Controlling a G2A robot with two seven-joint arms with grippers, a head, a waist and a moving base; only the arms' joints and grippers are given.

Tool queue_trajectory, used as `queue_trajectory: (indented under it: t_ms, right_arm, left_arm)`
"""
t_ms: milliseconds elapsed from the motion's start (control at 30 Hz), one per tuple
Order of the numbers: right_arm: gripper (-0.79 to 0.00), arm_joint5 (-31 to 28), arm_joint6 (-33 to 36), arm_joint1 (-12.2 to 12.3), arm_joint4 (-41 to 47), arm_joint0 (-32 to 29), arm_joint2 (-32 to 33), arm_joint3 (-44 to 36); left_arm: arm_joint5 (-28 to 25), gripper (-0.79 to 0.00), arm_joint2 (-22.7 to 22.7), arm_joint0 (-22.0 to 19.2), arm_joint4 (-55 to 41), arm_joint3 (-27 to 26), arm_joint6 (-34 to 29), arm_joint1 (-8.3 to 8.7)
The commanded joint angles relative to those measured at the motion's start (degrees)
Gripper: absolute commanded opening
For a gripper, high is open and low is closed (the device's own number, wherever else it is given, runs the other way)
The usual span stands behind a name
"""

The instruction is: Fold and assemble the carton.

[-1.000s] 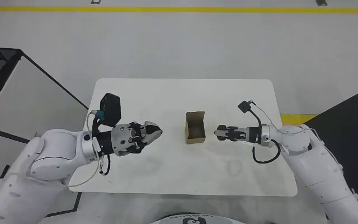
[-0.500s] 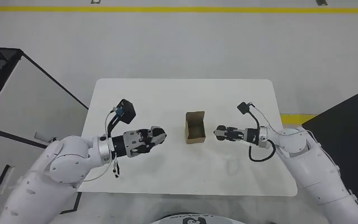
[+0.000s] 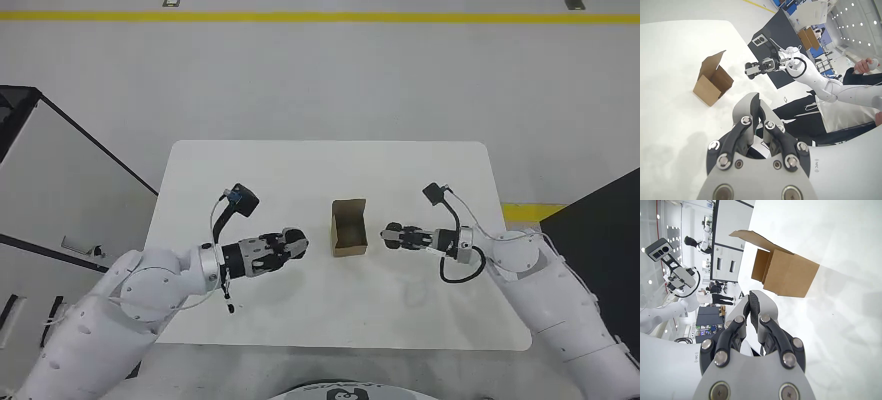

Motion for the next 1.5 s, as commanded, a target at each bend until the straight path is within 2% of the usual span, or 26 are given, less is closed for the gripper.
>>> queue_trajectory:
  t_ms: [0,100,233,300,600,700,900,1033,1300,1467]
  right_arm:
    - [-0.785,1.29,-1.76,-0.22,-0.60,-0.14,-0.67,0.33]
    - [-0.785,1.58,-2.99,-0.79,0.74,0.55,-1.97,1.40]
    - [-0.785,1.80,-3.60,-1.59,3.27,2.10,-3.57,4.04]
    - [-0.785,2.11,-2.74,-2.01,4.70,3.15,-4.51,5.67]
    - [-0.785,2.21,-3.02,-2.02,4.60,3.08,-4.53,5.65]
    - [-0.785,3.09,-4.78,-2.35,3.96,3.06,-5.18,5.10]
    - [-0.785,3.90,-6.33,-3.24,4.02,4.72,-6.73,6.83]
    - [-0.785,3.97,-6.85,-3.95,4.31,6.08,-8.02,8.96]
    - [-0.785,4.08,-7.09,-3.97,4.27,5.98,-8.04,8.96]
    - [-0.785,5.00,-9.02,-4.37,4.05,5.57,-8.40,8.70]
  left_arm:
    - [3.06,-0.785,1.65,0.18,-1.20,1.95,0.16,-0.34]
    - [9.19,-0.785,5.09,-1.96,-2.76,5.04,0.29,-1.23]
    - [13.32,-0.785,9.64,-5.75,-8.57,9.57,2.67,-2.93]
    - [14.90,-0.785,11.07,-7.44,-8.37,11.06,3.05,-3.46]
    - [14.69,-0.785,11.71,-7.18,-8.43,11.39,3.21,-3.63]
    - [15.16,-0.785,14.58,-8.55,-8.18,13.43,4.24,-4.57]
    - [15.53,-0.785,22.05,-14.51,-10.94,19.91,8.09,-7.86]
    - [15.93,-0.785,25.47,-17.95,-11.69,24.18,12.05,-9.99]
    - [15.67,-0.785,25.49,-17.53,-11.79,24.71,12.61,-10.14]
    - [14.93,-0.785,27.29,-18.68,-12.98,27.19,15.11,-11.68]
